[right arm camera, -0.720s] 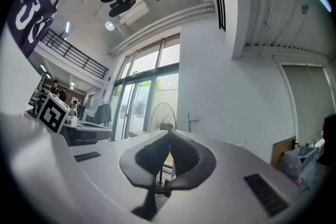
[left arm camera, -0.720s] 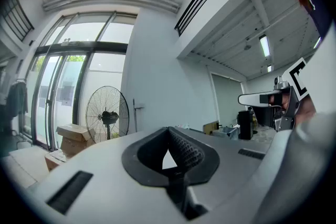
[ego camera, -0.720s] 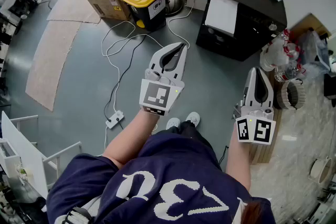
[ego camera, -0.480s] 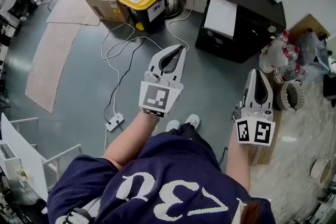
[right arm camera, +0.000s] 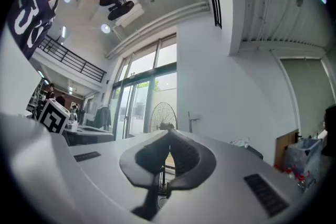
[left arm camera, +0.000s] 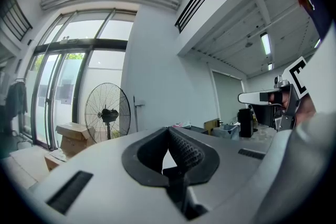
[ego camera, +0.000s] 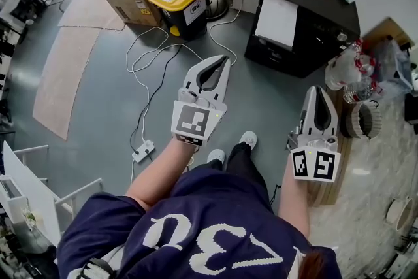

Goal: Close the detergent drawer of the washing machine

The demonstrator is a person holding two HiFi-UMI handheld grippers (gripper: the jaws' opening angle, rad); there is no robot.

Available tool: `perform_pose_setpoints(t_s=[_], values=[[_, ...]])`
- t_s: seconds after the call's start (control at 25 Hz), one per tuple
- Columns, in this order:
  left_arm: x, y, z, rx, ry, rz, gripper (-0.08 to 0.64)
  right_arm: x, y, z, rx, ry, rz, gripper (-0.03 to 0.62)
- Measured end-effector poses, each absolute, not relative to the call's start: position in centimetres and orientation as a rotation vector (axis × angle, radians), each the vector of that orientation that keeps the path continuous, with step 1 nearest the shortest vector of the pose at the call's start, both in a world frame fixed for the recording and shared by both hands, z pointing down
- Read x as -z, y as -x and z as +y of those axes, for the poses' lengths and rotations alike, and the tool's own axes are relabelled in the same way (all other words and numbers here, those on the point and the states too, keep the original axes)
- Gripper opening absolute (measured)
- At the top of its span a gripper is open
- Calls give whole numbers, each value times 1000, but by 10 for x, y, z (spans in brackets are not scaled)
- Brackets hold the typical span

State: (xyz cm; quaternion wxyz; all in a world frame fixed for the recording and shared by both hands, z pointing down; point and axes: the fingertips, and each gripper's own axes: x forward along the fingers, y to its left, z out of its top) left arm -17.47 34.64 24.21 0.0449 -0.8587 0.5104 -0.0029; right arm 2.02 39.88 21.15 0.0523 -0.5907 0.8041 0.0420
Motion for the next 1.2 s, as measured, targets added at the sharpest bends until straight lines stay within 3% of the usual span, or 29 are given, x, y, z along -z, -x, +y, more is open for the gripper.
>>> perform_pose_setpoints(t_s=[0.4,1.2], values=[[-233,128,275,-11,2552,1617,20,-204,-69,308,-143,1695,2495,14],[-243,125,234,22,2503,1717,20,-215,-64,255,-103,1570,2582,14]])
